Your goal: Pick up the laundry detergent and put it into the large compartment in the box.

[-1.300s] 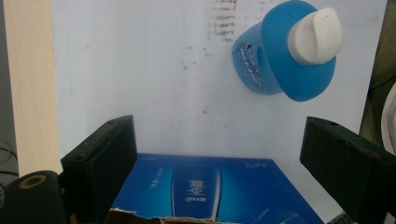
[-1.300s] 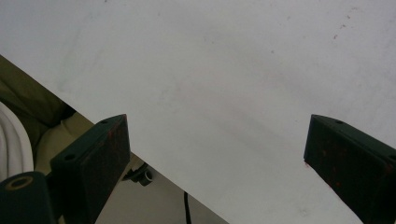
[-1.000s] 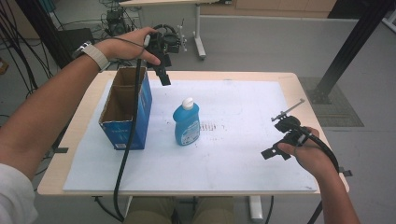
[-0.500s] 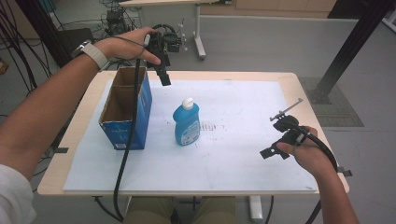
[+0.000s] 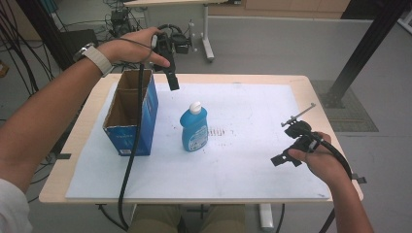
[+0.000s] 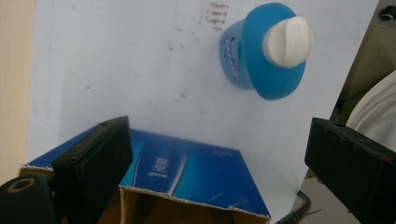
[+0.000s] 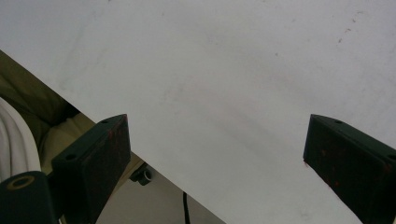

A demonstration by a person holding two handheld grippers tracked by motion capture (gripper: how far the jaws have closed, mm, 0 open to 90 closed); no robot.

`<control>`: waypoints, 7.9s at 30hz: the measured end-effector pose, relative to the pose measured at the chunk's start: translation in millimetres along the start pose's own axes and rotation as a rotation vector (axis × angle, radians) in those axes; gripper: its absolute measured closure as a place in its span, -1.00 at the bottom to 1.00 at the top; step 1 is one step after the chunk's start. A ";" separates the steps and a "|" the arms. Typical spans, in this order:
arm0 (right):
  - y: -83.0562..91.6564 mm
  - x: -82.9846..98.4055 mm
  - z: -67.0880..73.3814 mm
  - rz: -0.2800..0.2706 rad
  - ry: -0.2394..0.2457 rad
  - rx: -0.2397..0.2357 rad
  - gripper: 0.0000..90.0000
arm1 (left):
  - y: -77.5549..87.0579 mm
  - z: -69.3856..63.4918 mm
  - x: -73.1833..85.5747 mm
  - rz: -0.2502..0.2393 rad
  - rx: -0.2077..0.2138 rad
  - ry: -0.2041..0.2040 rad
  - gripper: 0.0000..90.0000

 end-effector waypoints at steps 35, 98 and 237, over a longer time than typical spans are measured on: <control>-0.6 9.2 5.1 -0.002 -0.049 -0.013 -0.82 | -11.1 -26.1 0.3 -0.113 0.078 0.246 -0.87; -13.2 17.6 2.7 -0.005 -0.059 -0.040 -0.82 | -57.5 -43.0 -45.8 -0.048 0.148 0.340 -0.78; -9.1 21.5 3.3 -0.018 -0.063 -0.029 -0.82 | -74.1 -41.9 -51.3 -0.048 0.165 0.377 -0.78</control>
Point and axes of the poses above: each handheld gripper's, and its own axes: y roughly backward along the jaws, x roughly out of its underside, z roughly to its left, the point moved 8 cm from there along -y, roughly forward along the jaws, and after that the axes turned 14 degrees about z, right-handed, at the moved point
